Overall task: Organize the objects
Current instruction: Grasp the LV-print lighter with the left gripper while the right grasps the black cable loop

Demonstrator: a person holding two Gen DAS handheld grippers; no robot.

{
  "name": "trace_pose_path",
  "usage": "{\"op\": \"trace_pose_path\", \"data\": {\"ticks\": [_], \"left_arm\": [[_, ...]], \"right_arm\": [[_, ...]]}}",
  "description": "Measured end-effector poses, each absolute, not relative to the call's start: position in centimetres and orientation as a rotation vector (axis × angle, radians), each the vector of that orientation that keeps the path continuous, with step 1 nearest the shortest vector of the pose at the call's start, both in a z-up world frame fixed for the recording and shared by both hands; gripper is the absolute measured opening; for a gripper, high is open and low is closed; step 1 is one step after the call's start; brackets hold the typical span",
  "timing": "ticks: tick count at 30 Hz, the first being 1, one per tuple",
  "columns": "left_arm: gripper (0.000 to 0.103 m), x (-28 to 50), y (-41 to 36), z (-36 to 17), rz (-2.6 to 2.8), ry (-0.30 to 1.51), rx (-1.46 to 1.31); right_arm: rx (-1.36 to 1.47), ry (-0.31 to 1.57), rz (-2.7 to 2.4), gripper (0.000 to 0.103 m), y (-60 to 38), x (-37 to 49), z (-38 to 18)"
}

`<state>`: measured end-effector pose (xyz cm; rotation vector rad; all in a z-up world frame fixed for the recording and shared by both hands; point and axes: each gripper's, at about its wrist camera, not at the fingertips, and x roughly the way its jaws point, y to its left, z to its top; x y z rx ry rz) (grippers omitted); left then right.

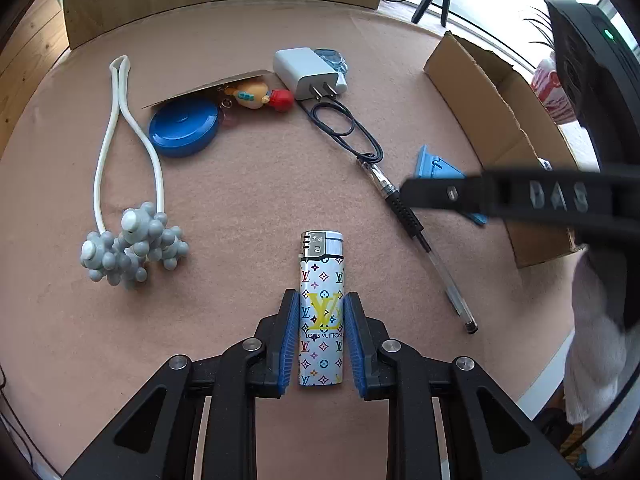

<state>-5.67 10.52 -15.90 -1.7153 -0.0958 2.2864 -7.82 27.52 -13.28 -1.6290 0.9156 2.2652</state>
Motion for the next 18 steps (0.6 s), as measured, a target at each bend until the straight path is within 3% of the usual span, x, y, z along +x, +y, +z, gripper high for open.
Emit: {"op": "trace_pose_path", "data": {"ticks": [5,15,18], "left_arm": [[0.025,-5.7,9.7,-15.5,2.277,-0.123,-1.711],[0.025,-4.6,6.3,-14.3,2.267,-0.168,-1.701],[0.025,-4.5,6.1,-14.0,2.263,-0.187,-1.699]], "right_arm": [[-1.678,1.013,2.221,0.021,28.6,-10.3,-14.3],[-1.658,0.968,2.217,0.027,28.7,-13.6,-14.4],[-1.674,0.923,2.240,0.005,28.0,-14.4,-14.1]]}}
